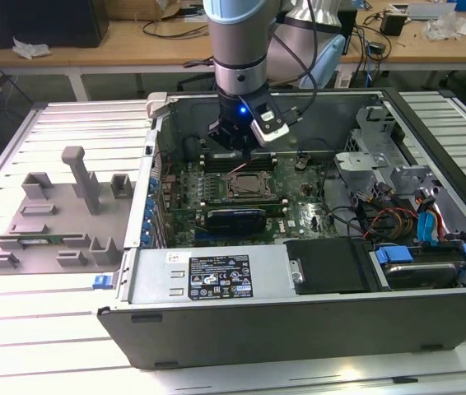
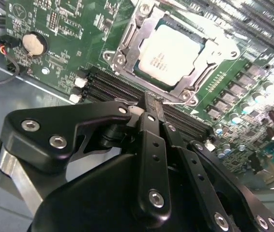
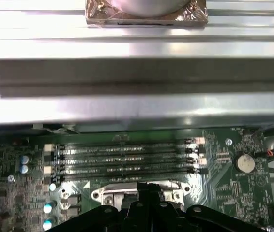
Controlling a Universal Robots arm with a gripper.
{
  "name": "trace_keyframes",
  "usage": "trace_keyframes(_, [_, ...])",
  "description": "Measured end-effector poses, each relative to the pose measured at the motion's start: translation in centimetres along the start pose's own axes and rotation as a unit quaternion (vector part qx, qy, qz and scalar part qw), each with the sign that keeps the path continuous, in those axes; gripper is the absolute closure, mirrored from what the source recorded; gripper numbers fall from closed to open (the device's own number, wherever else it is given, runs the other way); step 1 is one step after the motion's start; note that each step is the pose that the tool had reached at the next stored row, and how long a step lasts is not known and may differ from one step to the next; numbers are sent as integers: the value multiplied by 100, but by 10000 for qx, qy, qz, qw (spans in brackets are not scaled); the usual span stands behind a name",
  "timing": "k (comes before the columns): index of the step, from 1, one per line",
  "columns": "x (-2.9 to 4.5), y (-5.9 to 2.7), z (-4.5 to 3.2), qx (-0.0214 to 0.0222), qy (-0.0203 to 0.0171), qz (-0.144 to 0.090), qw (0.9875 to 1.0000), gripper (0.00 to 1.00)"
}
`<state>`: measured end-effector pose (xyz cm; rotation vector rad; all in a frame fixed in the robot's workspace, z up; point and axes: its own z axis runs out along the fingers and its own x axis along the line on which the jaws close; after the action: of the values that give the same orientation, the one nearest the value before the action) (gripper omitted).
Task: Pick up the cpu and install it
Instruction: 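Install the first cpu locking lever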
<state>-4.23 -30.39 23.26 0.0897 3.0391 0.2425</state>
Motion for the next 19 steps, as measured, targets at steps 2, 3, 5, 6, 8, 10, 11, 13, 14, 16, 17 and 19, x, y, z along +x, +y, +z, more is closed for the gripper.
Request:
trace_keyframes(2, [7, 54, 37, 0, 0, 0, 10000, 89])
trace_keyframes(3, [9, 63, 53, 0, -2, 0, 10000, 89])
trace_keyframes(5, [12, 73, 79, -2, -13, -2, 10000, 89])
trace_keyframes(6, [13, 75, 90, -2, -21, -3, 10000, 89])
trace_keyframes(8, [16, 79, 117, -3, -43, -7, 10000, 89])
trace_keyframes(10, [18, 78, 129, -4, -55, -9, 10000, 89])
trace_keyframes(11, [18, 78, 128, -3, -55, -9, 10000, 89])
trace_keyframes(13, [18, 78, 130, -4, -55, -9, 10000, 89])
trace_keyframes(14, [19, 78, 135, -6, -64, -9, 10000, 89])
trace_keyframes(16, [25, 75, 146, -7, -111, -17, 9999, 89])
trace_keyframes(17, [31, 73, 156, -10, -154, -24, 9999, 89])
trace_keyframes(19, [50, 69, 178, -17, -279, -41, 9996, 89])
